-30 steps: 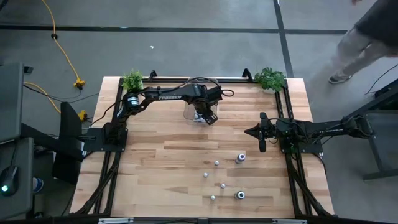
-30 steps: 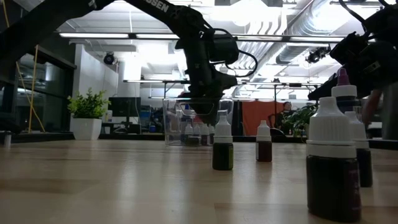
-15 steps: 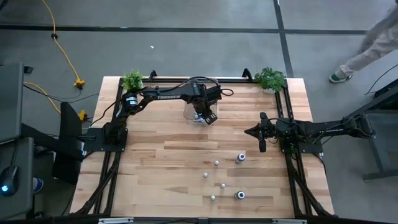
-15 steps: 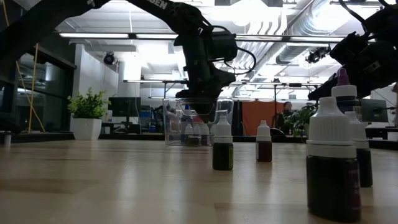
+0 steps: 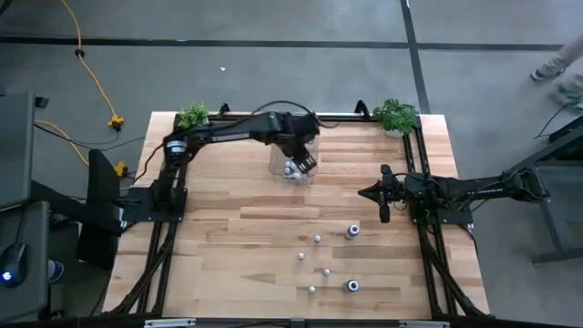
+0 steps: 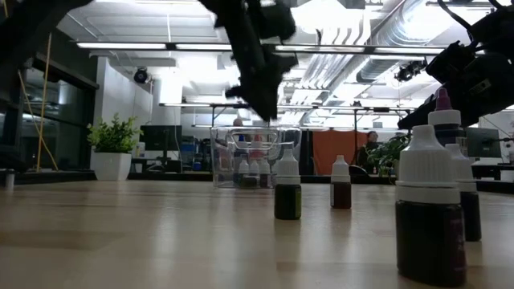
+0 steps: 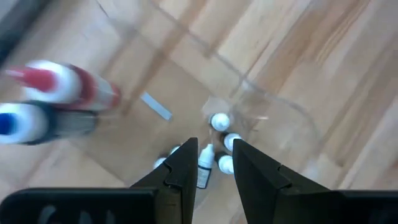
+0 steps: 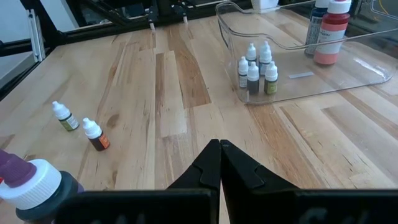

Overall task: Pick & Place food coloring
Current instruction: Put the small green food coloring into the transparent bin

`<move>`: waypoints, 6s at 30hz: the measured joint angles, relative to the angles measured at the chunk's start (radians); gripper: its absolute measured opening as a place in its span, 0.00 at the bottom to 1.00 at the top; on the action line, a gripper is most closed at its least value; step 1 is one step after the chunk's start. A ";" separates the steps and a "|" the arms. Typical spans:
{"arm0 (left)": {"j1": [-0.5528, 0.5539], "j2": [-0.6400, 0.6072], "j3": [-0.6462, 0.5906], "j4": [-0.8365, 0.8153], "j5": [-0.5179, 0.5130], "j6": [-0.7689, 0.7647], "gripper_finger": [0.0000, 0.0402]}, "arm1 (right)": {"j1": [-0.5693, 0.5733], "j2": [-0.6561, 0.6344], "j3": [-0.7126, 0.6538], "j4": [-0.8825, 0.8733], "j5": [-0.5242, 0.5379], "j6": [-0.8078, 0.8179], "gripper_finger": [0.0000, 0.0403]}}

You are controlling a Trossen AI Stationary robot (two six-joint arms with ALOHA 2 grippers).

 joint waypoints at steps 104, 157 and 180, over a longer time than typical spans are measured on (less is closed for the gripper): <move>-0.621 0.131 -0.176 0.264 0.077 0.225 0.79 | 0.000 0.001 0.000 0.000 0.000 0.000 0.00; -0.622 0.141 -0.175 0.284 0.084 0.183 0.23 | 0.000 0.001 0.000 0.000 0.000 0.000 0.00; -0.622 0.139 -0.175 0.281 0.080 0.136 0.14 | 0.000 0.001 0.000 0.000 0.000 0.000 0.00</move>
